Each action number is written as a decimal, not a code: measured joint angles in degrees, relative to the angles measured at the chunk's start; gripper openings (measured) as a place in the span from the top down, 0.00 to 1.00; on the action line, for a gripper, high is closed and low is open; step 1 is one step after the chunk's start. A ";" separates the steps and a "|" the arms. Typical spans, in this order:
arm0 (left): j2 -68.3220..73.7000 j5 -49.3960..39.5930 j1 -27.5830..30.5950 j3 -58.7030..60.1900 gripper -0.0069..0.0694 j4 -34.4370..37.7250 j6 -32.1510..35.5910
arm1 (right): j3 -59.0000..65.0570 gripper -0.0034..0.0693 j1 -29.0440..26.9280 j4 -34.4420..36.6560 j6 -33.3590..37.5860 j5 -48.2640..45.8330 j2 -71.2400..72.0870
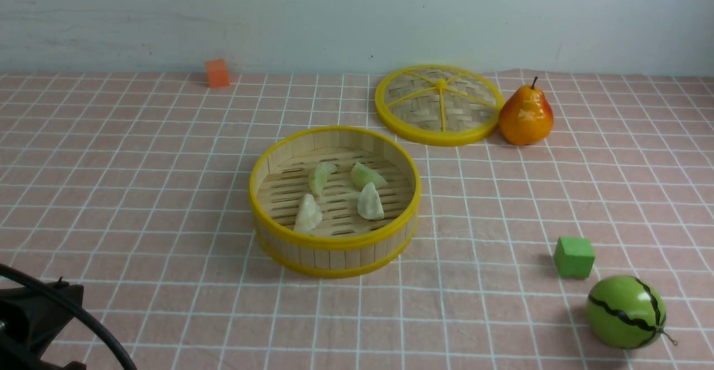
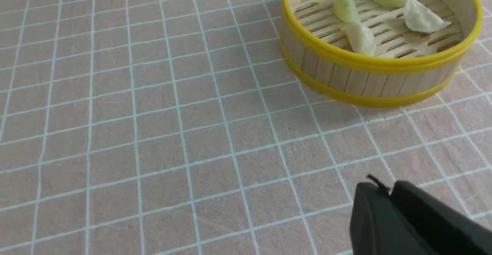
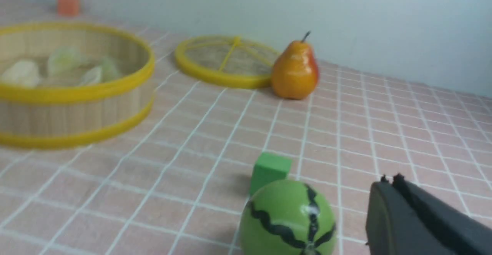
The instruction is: Put the dumplings into the steamer on the table with the pink tablecloth.
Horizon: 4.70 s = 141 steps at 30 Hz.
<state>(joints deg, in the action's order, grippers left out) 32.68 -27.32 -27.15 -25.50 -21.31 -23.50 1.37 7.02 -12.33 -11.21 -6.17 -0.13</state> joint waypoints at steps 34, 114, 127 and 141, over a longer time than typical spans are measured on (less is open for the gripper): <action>0.00 0.00 0.00 0.11 0.81 0.00 0.00 | -0.50 0.95 -0.51 13.70 10.78 -15.89 0.70; -33.26 5.12 21.73 27.29 0.93 28.41 20.26 | -0.50 0.83 -0.40 13.70 11.21 -16.01 0.70; -33.26 5.12 21.73 27.29 0.92 28.41 20.26 | -0.50 0.81 -0.40 13.70 11.21 -16.01 0.70; -33.26 5.12 21.73 27.29 0.91 28.41 20.26 | -0.50 0.79 -0.40 13.70 11.21 -16.01 0.70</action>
<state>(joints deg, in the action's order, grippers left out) -0.58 -22.20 -5.42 1.79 7.10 -3.25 0.87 6.62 1.37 0.00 -22.18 0.56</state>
